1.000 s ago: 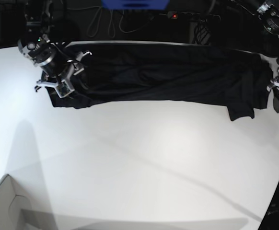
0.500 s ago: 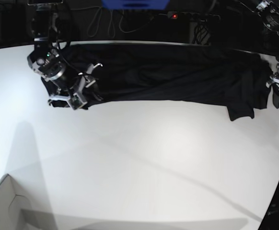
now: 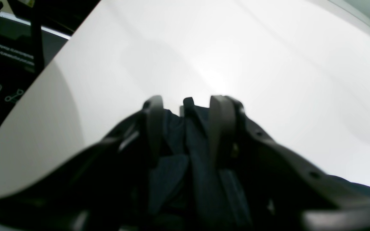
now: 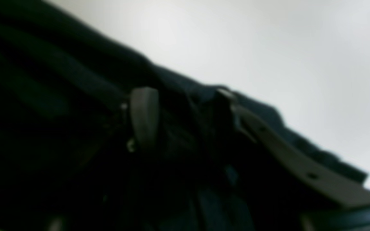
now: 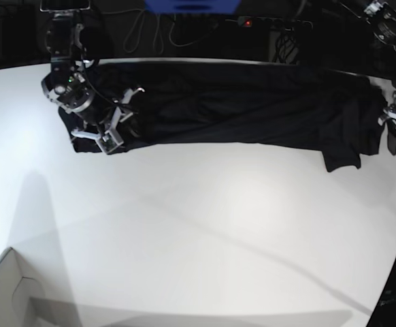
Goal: Layout the t-shirt on the table in an organized manner, then fold the t-shirt properly
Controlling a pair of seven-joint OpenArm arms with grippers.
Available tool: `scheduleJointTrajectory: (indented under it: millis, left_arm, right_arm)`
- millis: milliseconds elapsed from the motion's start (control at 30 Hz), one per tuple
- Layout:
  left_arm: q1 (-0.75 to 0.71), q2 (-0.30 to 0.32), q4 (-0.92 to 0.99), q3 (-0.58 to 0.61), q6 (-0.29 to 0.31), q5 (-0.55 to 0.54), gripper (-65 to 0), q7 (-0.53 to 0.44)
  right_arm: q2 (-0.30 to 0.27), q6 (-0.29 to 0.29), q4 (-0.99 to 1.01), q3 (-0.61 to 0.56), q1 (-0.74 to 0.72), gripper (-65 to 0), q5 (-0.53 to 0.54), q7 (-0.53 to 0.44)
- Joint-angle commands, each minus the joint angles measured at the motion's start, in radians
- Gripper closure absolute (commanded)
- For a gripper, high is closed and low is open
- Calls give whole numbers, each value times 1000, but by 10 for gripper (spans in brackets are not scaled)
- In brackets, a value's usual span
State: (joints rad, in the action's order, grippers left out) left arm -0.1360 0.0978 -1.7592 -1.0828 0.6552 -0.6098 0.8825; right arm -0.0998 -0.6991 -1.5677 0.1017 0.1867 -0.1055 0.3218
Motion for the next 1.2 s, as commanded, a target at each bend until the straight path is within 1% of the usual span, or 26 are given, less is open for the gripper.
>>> scheduleJointTrajectory:
  millis: [0, 100, 167, 233, 267, 400, 567, 700, 933, 1167]
  left_arm:
    - [6, 18, -15, -3, 5, -19, -236, -27]
    - [8, 18, -15, -3, 5, -19, -236, -29]
    - [8, 18, -15, -3, 5, -19, -236, -30]
    - [8, 18, -15, -3, 5, -19, -236, -30]
    - [8, 20, -15, -3, 5, -19, -236, -32]
    - [8, 20, -15, -3, 5, -19, -236, -33]
    - [9, 20, -15, -3, 5, -19, -236, -33]
    - [32, 20, -14, -3, 5, -19, -236, -30]
    - [37, 21, 3, -3, 5, -19, -238, -33]
    - [37, 78, 124, -3, 5, -22, -238, -35]
  right_arm:
    - [-7, 1, -12, 2, -10, -216, 14, -26]
    - [-8, 1, -12, 2, -8, -165, 14, -23]
    - [-21, 1, -15, 3, -3, -105, 14, -23]
    - [-25, 1, -24, 3, 1, -23, 14, -23]
    - [-27, 1, -33, 5, 3, 0, 14, -23]
    - [-24, 1, -129, 68, 73, 0, 16, -28]
    - [-24, 1, -228, 106, 165, 0, 20, -29]
    - [-25, 1, -247, 123, 233, 0, 20, -31]
    - [-27, 1, -264, 174, 307, 0, 20, -31]
    - [-27, 1, -305, 206, 345, 0, 22, -33]
